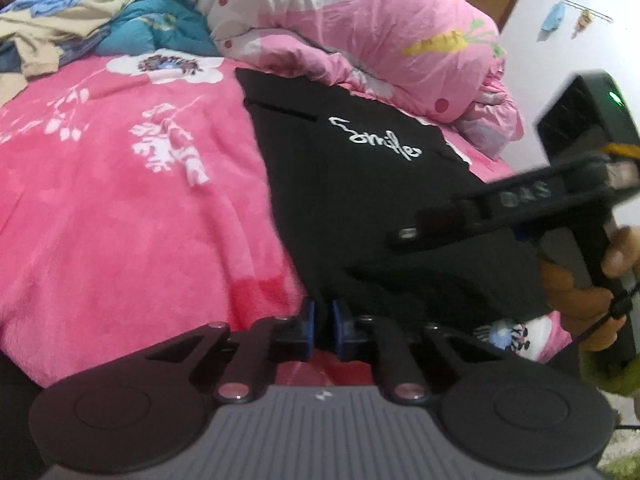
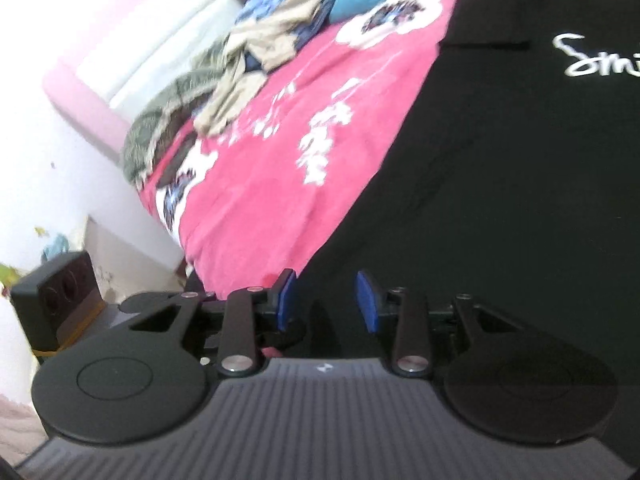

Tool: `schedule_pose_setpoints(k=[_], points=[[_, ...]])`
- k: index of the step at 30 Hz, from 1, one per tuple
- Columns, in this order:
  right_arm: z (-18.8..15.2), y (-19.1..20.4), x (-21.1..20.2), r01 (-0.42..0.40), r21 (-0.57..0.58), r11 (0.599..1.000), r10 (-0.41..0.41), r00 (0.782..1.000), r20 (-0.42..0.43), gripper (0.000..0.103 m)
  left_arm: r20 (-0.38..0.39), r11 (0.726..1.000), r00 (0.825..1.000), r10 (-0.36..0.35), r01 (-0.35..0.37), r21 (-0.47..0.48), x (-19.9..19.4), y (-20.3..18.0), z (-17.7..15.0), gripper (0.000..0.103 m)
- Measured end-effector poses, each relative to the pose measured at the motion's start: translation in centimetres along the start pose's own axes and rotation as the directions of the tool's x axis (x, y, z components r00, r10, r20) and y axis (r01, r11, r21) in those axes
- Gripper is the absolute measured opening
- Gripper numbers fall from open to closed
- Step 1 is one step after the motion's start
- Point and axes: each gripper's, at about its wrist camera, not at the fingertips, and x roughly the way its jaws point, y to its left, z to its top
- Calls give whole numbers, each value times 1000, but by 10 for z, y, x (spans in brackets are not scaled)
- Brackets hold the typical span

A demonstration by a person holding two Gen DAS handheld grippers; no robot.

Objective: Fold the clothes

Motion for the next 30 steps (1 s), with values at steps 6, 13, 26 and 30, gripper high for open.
schedule_pose_setpoints(k=[6,13,26,30], points=[[9,11,23,13,20,1000,-10,994,-108,33,43,997,998,-42,38,74,-5,-9,-4,8],[15,11,32,72,19,997,-68,984,-163,5,28,996,998,-61,59,63,-1,-2,-6,23],[21,5,28,17,91,996,-2,987,-160,2,-12,996,996,-88,88,28,30,-2,16,34],[25,7,24,-6,78,997,19,986,-163,5,-3,995,996,-94,94,-22,34,8,17,10]])
